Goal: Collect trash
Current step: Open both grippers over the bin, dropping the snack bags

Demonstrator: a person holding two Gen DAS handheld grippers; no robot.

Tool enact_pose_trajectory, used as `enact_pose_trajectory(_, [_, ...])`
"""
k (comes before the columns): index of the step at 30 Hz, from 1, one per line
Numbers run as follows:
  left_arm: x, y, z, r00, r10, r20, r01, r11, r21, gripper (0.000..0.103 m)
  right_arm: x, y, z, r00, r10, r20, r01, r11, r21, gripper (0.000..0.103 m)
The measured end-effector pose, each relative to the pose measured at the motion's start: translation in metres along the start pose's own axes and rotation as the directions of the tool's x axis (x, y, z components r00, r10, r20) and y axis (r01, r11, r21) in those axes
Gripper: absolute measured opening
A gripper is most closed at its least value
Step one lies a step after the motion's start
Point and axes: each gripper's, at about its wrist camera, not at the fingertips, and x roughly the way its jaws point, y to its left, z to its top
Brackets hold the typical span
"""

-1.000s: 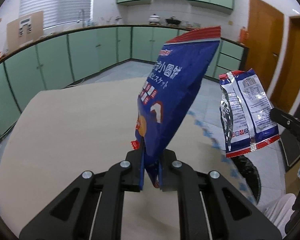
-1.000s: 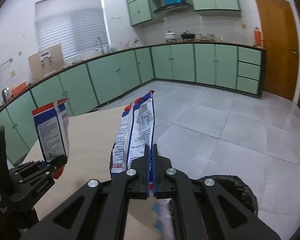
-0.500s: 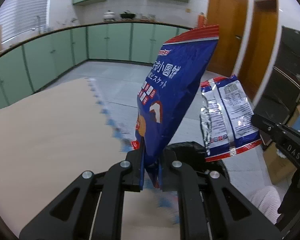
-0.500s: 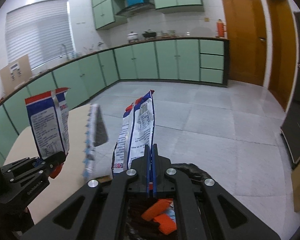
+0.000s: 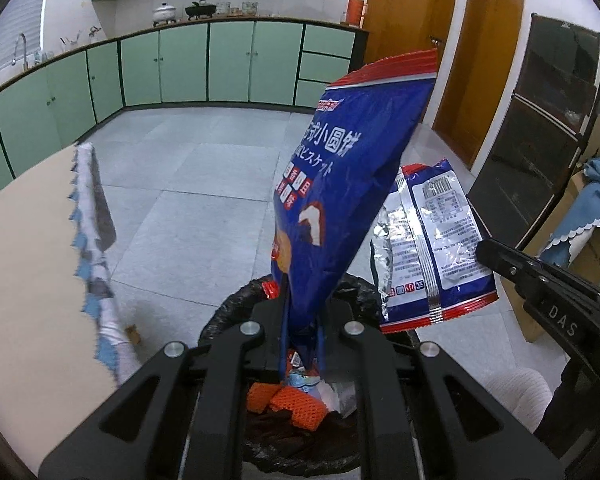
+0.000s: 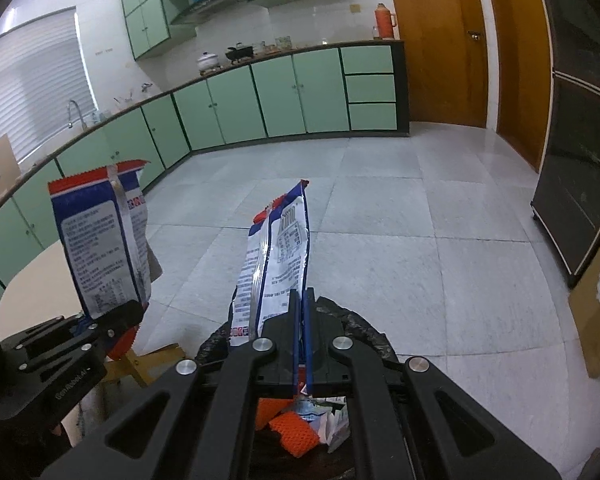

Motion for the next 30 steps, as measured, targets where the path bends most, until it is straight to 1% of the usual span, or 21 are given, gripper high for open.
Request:
enact_pose_trajectory(3, [0.009,0.004,0.002,1.000,-0.011,-0.026,0.011,1.000,-0.009,0.015,0.005,-0.005,-0.003,1.000,-0.002,-0.013,0.002,1.000,0.002,0.002])
enact_pose_trajectory(6, [0.011,0.009,0.005,0.999,-0.015,-0.037,0.015,1.000,-0.010,0.018,0.008,-0.004,-0.004,1.000,-0.010,-0.026,0.010,1.000,0.010,0.002])
enact_pose_trajectory(7, [0.013,0.004,0.005,0.999,-0.017,-0.041,0.016,1.000,-0.010,0.023,0.010,-0.005,-0.004,0.999,-0.012,-0.033,0.012,1.000,0.013,0.003])
enact_pose_trajectory(8, [0.013,0.005,0.004,0.999,-0.020,-0.043,0.019,1.000,-0.014,0.026,0.013,-0.005,-0.004,0.999,-0.014,-0.042,0.015,1.000,0.017,0.003])
enact_pose_trajectory(10, [0.013,0.004,0.005,0.999,-0.023,-0.044,0.023,1.000,-0.019,0.034,0.018,-0.005,-0.004,0.998,-0.019,-0.062,0.020,1.000,0.018,0.007])
enact_pose_trajectory(13, [0.011,0.006,0.005,0.999,-0.023,-0.043,0.022,1.000,-0.021,0.037,0.022,-0.007,-0.007,0.996,-0.022,-0.085,0.024,1.000,0.019,0.008])
enact_pose_trajectory(14, [0.010,0.007,0.005,0.999,-0.024,-0.042,0.023,0.999,-0.023,0.038,0.024,-0.008,-0.008,0.996,-0.021,-0.091,0.023,1.000,0.020,0.011])
enact_pose_trajectory(15, [0.007,0.008,0.004,0.999,-0.023,-0.040,0.022,0.999,-0.026,0.040,0.025,-0.008,-0.008,0.995,-0.022,-0.099,0.024,0.999,0.023,0.022])
enact_pose_trajectory(16, [0.009,0.005,0.005,0.999,-0.020,-0.037,0.019,0.999,-0.026,0.041,0.025,-0.008,-0.009,0.995,-0.018,-0.100,0.021,0.999,0.025,0.031])
enact_pose_trajectory(18, [0.004,0.007,0.005,0.999,-0.016,-0.028,0.015,0.999,-0.029,0.043,0.025,-0.008,-0.009,0.995,-0.017,-0.100,0.020,0.999,0.027,0.033])
enact_pose_trajectory(20, [-0.002,0.010,0.007,1.000,-0.014,-0.019,0.013,0.999,-0.036,0.047,0.021,-0.009,-0.008,0.996,-0.018,-0.092,0.021,0.999,0.029,0.041])
enact_pose_trajectory(22, [-0.009,0.014,0.009,1.000,-0.009,-0.005,0.009,0.999,-0.041,0.053,0.015,-0.009,-0.007,0.997,-0.021,-0.075,0.023,0.999,0.027,0.056])
enact_pose_trajectory(23, [-0.014,0.016,0.009,1.000,-0.006,0.005,0.007,0.999,-0.044,0.055,0.012,-0.008,-0.007,0.998,-0.021,-0.067,0.023,1.000,0.020,0.060])
enact_pose_trajectory(24, [-0.020,0.017,0.010,1.000,-0.003,0.016,0.004,0.999,-0.047,0.058,0.008,-0.006,-0.006,0.998,-0.023,-0.057,0.024,1.000,0.009,0.067])
enact_pose_trajectory(25, [-0.024,0.019,0.012,1.000,0.000,0.024,0.001,0.999,-0.050,0.062,0.005,-0.003,-0.006,0.998,-0.024,-0.050,0.024,1.000,-0.001,0.072])
enact_pose_trajectory(26, [-0.029,0.022,0.012,0.999,0.003,0.033,-0.002,0.999,-0.054,0.064,-0.001,0.002,-0.005,0.999,-0.019,-0.041,0.018,1.000,-0.015,0.073])
enact_pose_trajectory(27, [-0.037,0.026,0.013,0.999,0.009,0.047,-0.006,0.998,-0.062,0.067,-0.006,0.005,-0.004,0.999,-0.012,-0.034,0.012,1.000,-0.022,0.076])
enact_pose_trajectory(28, [-0.042,0.028,0.013,0.998,0.012,0.055,-0.008,0.998,-0.066,0.069,-0.010,0.007,-0.003,1.000,-0.007,-0.029,0.006,1.000,-0.028,0.082])
enact_pose_trajectory(30, [-0.057,0.034,0.013,0.997,0.028,0.079,-0.022,0.997,-0.076,0.072,-0.022,0.017,-0.001,1.000,0.016,-0.014,-0.016,0.999,-0.049,0.087])
